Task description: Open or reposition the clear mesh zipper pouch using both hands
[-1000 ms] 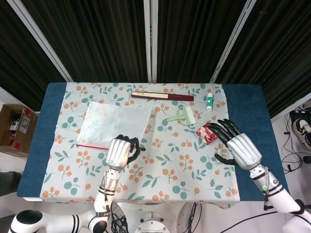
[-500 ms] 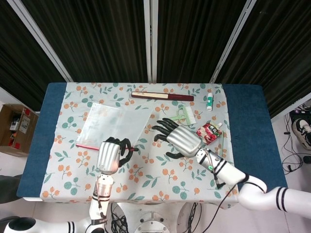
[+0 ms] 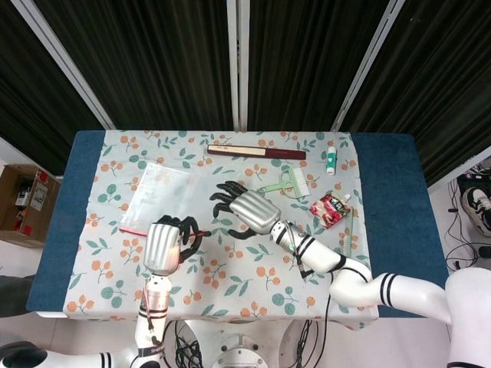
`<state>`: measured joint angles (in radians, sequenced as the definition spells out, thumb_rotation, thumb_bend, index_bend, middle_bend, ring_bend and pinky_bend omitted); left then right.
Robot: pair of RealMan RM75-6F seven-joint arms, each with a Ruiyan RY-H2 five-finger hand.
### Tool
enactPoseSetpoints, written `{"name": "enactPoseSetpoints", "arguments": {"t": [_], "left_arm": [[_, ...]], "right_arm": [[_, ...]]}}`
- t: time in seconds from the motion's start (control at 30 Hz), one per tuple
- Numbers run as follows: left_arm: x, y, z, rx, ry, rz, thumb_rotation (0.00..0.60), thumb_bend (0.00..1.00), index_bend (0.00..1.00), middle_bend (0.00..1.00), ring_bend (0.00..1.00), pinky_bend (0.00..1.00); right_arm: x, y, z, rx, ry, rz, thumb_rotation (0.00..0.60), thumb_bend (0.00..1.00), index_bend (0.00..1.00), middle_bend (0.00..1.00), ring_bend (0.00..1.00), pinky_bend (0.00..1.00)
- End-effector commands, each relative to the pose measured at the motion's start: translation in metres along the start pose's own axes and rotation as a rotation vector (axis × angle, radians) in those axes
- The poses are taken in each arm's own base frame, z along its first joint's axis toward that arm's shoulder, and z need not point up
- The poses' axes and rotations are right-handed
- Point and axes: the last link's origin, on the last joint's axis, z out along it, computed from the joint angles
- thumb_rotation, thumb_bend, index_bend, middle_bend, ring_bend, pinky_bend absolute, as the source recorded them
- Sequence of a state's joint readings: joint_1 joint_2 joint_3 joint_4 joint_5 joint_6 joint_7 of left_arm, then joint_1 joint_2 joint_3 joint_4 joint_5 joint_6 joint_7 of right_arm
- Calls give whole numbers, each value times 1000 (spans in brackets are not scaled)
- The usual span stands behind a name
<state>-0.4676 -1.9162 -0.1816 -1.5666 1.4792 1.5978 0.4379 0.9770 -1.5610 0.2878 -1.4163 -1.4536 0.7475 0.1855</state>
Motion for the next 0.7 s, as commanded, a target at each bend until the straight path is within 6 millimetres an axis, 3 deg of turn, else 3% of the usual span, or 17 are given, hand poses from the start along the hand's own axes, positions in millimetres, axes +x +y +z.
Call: {"name": "enactPoseSetpoints", "arguments": {"t": [0.03, 0.53, 0.7], "left_arm": [[1, -1, 0, 2, -2, -1, 600, 429, 765, 827, 738, 610], [3, -3, 3, 16, 1, -8, 600, 429, 766, 824, 737, 610], [5, -5, 2, 23, 3, -6, 600, 429, 766, 824, 737, 610]], "right_arm": [[-10, -3, 10, 17, -4, 65, 600, 265, 402, 174, 0, 19], [-27, -7, 36, 52, -41, 155, 600, 295, 451, 198, 5, 33], [-28, -9, 42, 58, -30, 173, 600, 325, 531, 233, 31, 53]]}}
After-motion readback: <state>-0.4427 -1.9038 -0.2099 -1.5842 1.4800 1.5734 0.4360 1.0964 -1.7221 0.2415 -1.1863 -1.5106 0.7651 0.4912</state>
